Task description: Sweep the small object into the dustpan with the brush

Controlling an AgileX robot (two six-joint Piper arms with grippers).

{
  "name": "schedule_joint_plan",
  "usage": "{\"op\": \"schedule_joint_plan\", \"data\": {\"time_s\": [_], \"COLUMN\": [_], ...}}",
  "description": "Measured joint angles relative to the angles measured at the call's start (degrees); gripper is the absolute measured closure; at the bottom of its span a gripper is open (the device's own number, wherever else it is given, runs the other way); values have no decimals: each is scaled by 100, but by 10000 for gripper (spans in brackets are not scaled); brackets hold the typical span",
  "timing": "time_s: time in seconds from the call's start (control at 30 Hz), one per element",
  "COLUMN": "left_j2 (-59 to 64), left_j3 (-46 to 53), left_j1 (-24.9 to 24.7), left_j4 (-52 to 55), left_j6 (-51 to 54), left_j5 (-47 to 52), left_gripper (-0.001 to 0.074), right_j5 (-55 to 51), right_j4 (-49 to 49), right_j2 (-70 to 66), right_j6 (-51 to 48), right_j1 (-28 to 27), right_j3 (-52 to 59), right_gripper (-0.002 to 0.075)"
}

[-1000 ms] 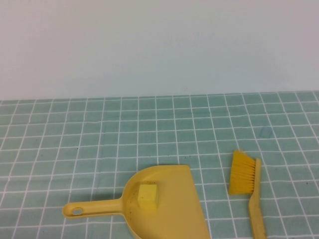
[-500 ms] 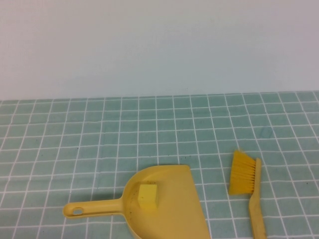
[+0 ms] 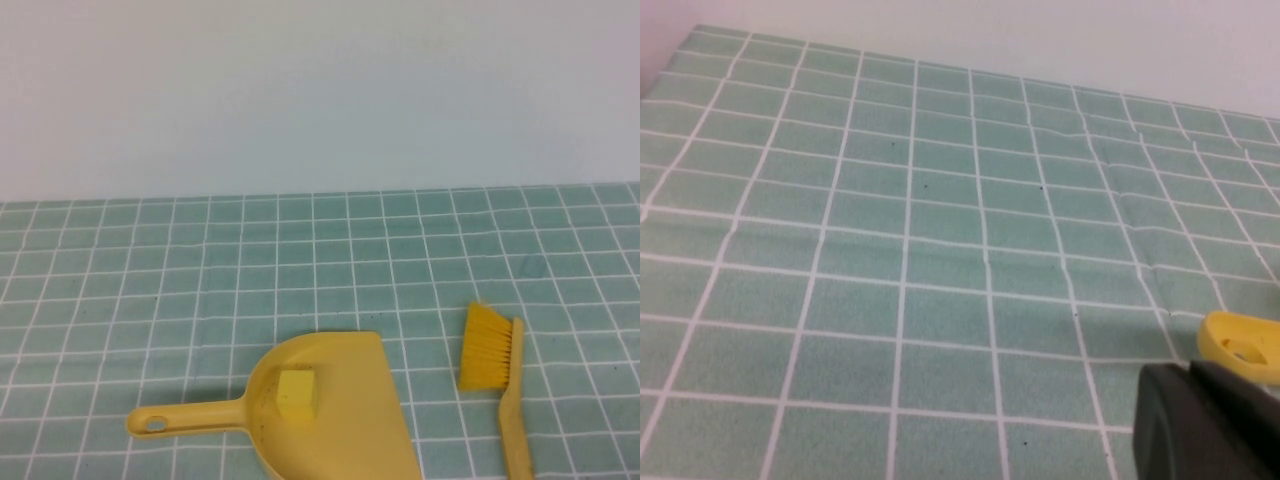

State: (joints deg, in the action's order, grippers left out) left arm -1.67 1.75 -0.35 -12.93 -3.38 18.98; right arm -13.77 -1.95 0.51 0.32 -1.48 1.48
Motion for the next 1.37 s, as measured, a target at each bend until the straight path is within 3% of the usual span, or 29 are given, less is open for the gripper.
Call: {"op": "schedule_joint_plan", "data": {"time_s": [0.13, 1.37], "left_j2": [0, 0], "left_j3": [0, 0], "left_j1": [0, 0], "left_j4": [0, 0], "left_j6": [12, 37], "left_j5": [0, -15], "left_gripper": [735, 735], "right_j5": [-680, -706], "right_j4": [-186, -137], "right_j2": [0, 0], "right_j6": [0, 32], "right_j1": [-13, -13], "right_j3": [0, -10], "right_gripper": [727, 727]}}
